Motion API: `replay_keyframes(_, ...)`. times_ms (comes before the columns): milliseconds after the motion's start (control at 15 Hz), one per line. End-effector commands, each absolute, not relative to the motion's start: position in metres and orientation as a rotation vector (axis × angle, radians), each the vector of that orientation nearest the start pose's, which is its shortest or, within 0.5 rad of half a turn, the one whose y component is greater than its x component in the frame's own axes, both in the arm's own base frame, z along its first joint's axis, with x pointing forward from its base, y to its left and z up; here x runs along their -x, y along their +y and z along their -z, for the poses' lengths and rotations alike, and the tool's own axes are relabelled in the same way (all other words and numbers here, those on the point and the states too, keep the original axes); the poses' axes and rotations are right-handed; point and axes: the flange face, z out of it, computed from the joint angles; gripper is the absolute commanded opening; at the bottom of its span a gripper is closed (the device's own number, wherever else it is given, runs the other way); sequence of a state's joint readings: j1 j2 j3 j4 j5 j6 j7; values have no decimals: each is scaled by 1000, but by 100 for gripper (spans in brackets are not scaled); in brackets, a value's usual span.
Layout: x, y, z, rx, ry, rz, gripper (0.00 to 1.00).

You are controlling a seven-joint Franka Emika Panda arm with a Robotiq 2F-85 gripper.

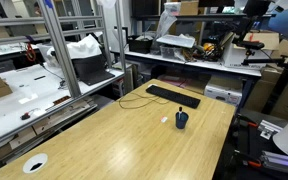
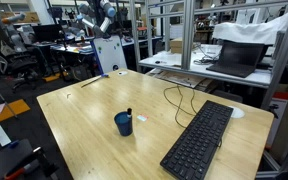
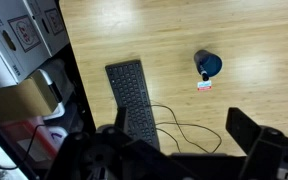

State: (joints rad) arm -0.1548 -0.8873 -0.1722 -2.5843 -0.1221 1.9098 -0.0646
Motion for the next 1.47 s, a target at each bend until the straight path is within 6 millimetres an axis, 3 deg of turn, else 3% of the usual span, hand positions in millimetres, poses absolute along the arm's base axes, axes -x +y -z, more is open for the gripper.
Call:
replay_keyframes(0,-288,-116,-542,3131,291,332,100)
replay_keyframes(400,-317,-93,-515,3119,607,256,100)
replay_keyframes(667,-345,-62,-487,3111,809,146,100)
replay_keyframes(933,-370,-33,-444,3073,908,18,100)
replay_keyframes(1200,-394,-23,-407,2999,950,14,100)
replay_keyframes(1333,-402,-21,-399,2973,943,70,100)
replay_keyframes(1400,-396,-23,-398,3009,925,25,100)
